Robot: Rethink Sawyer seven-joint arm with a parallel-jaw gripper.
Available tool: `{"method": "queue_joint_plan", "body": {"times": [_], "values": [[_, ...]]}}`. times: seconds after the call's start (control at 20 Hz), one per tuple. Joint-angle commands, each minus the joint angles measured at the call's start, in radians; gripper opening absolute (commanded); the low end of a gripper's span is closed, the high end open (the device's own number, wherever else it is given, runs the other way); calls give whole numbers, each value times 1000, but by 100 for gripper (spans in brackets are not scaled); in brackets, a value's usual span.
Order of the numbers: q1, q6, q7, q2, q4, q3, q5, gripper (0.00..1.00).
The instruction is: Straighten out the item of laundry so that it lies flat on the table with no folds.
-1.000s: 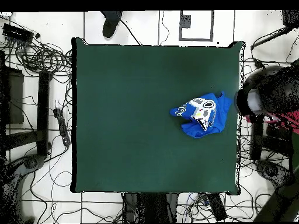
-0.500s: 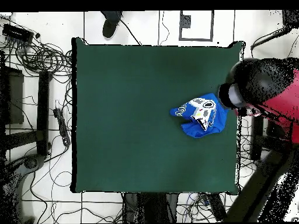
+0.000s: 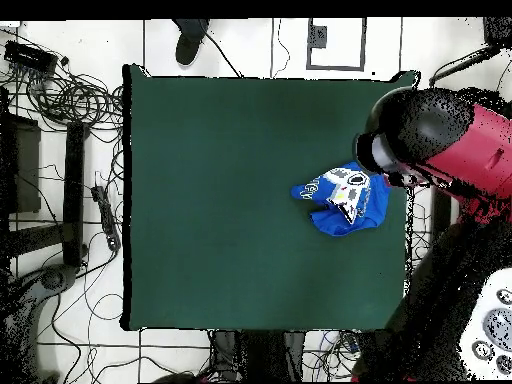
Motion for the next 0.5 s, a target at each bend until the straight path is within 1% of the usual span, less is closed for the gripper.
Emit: {"method": "queue_joint_plan", "body": {"times": [0.05,0.1,0.15,0.25,0.35,0.5], "values": [[-58,-204,95,68,145,99,-8,0],[-77,-233,58,66,158,109,-15,0],[-107,-269,-9,58,172,122,-33,0],[-137,-272,-79,41,180,133,-50,0],[-156,-262,-129,22,181,146,-61,0],[-168,-216,-146,3,172,148,-73,0]]}}
